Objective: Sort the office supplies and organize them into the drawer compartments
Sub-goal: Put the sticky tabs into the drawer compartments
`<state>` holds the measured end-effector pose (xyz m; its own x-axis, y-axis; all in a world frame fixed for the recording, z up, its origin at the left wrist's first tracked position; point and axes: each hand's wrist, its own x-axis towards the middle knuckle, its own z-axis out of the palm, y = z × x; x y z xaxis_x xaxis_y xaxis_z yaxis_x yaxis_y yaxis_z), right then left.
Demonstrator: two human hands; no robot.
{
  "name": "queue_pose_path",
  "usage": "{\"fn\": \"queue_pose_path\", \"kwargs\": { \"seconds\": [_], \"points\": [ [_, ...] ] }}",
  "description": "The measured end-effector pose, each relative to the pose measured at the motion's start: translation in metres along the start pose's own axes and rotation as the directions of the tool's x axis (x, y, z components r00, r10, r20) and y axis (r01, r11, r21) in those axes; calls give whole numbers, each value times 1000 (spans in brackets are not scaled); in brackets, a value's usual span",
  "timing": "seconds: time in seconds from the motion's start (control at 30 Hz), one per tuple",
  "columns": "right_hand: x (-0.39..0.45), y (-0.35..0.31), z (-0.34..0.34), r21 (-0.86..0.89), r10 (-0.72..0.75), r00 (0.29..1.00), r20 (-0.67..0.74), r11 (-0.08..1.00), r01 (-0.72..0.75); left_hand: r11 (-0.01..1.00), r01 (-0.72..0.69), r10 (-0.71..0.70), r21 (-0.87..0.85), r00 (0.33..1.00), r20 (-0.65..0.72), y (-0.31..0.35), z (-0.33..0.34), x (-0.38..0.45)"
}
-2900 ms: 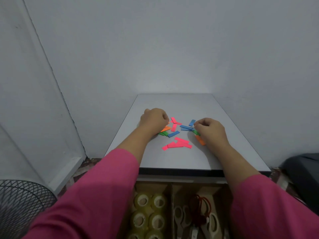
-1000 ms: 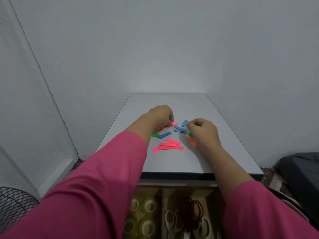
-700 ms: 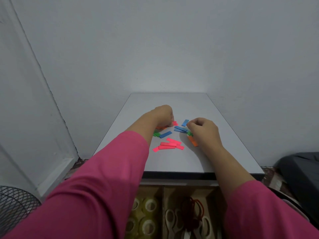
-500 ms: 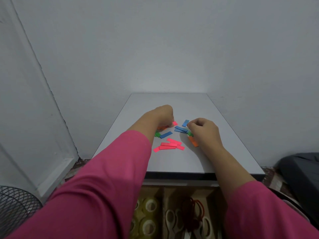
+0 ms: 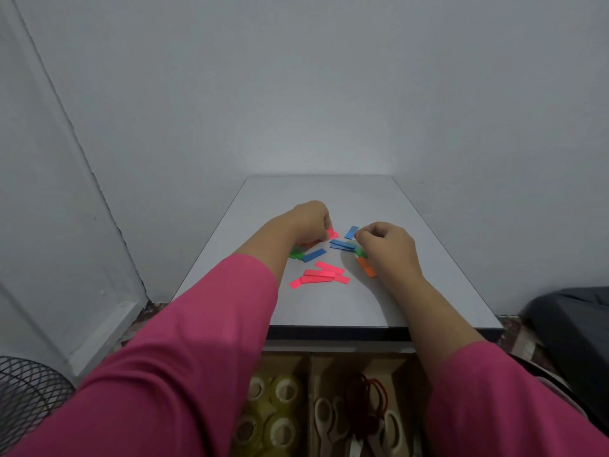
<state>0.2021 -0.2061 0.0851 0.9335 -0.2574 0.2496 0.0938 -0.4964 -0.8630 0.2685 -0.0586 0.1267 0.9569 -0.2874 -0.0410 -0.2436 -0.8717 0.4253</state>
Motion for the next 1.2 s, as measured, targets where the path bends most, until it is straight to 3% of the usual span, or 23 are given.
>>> {"fn": "queue_pose_path", "kwargs": {
  "seconds": [0.13,0.3,0.53,0.77,0.97,1.07,1.2],
  "points": [
    [0,0,0,-3,-4,1000,0,1000,4,1000,19,-18,20,998,-65,-6,6,3],
    [-2,-2,-3,23,13,1000,8,1000,-13,942,-125,28,-311,954,-299,-2,-3,-17],
    [-2,-3,-2,46,23,1000,8,999,-24,886,-153,69,-438,977,-200,-5,6,-92],
    [-7,-7,-5,58,1,1000,24,998,-2,907,-177,64,-382,955,-291,-17,27,-109],
    [-9,-7,-4,42,-19,998,59,999,16,821,-210,6,-531,933,-361,-20,29,-118],
    [-15,-12,-4,-83,-115,988,100,989,123,871,-140,-38,-471,936,-349,-26,37,-123],
    [-26,-15,-2,-256,-352,923,153,889,381,929,-83,-51,-360,937,-346,-24,42,-122]
  ]
}}
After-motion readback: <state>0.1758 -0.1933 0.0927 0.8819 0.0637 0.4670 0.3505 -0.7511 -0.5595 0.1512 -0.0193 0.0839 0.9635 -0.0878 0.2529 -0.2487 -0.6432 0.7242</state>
